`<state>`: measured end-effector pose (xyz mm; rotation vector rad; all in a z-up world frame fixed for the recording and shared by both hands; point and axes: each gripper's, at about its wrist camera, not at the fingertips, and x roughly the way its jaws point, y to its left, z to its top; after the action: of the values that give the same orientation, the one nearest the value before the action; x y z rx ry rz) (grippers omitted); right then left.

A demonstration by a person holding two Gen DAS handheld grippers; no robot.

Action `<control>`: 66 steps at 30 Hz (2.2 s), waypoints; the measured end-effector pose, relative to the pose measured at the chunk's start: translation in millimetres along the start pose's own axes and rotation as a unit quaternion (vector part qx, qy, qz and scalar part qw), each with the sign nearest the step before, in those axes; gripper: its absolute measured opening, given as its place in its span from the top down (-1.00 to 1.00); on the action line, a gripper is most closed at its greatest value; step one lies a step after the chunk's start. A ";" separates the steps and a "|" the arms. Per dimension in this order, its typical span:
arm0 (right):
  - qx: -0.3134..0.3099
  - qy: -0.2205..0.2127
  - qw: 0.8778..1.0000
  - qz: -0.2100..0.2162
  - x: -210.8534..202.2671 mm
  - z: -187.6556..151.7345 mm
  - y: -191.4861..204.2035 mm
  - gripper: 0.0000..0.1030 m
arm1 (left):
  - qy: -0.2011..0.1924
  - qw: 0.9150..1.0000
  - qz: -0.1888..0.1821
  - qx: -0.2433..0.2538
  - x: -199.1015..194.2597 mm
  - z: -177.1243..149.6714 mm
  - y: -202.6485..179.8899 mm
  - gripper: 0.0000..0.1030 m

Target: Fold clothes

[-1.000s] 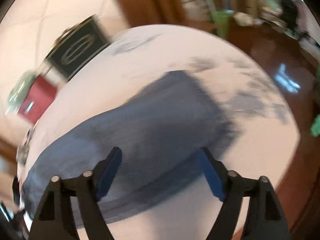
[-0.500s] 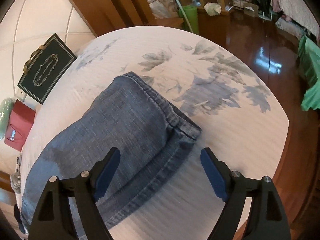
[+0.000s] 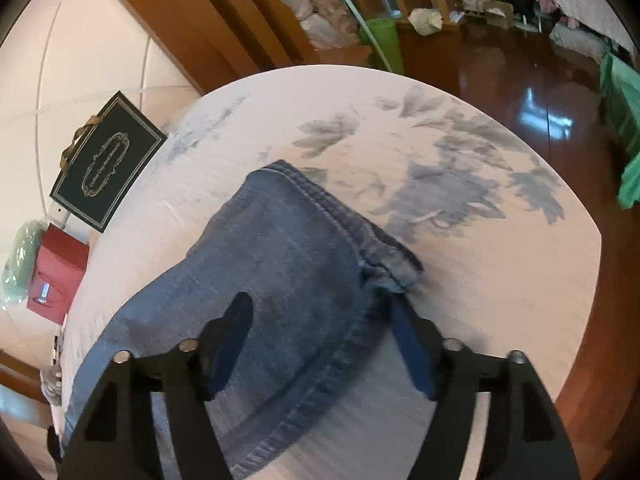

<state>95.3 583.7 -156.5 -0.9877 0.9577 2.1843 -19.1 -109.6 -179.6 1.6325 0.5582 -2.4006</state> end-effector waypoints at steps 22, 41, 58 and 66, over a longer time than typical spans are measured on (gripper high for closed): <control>-0.154 -0.026 0.975 0.156 -74.4 -12.9 87.6 0.93 | -0.087 0.983 0.006 0.160 -73.8 15.8 -91.1 0.63; -0.298 0.145 0.917 0.222 -50.0 -129.9 160.0 0.11 | 0.026 0.897 -0.154 0.413 -59.0 -88.0 -252.9 0.09; -0.344 0.130 0.928 0.059 46.8 -66.8 179.7 0.36 | -0.002 0.929 -0.010 0.370 37.2 -53.4 -268.3 0.41; -0.345 0.118 0.928 0.073 47.9 -82.1 169.3 0.35 | -0.004 0.929 -0.044 0.368 13.0 -49.1 -257.2 0.37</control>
<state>-19.9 427.9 -169.8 -1.5641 0.3406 2.6374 -73.7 145.6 -155.5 1.8575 -0.3464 -2.8809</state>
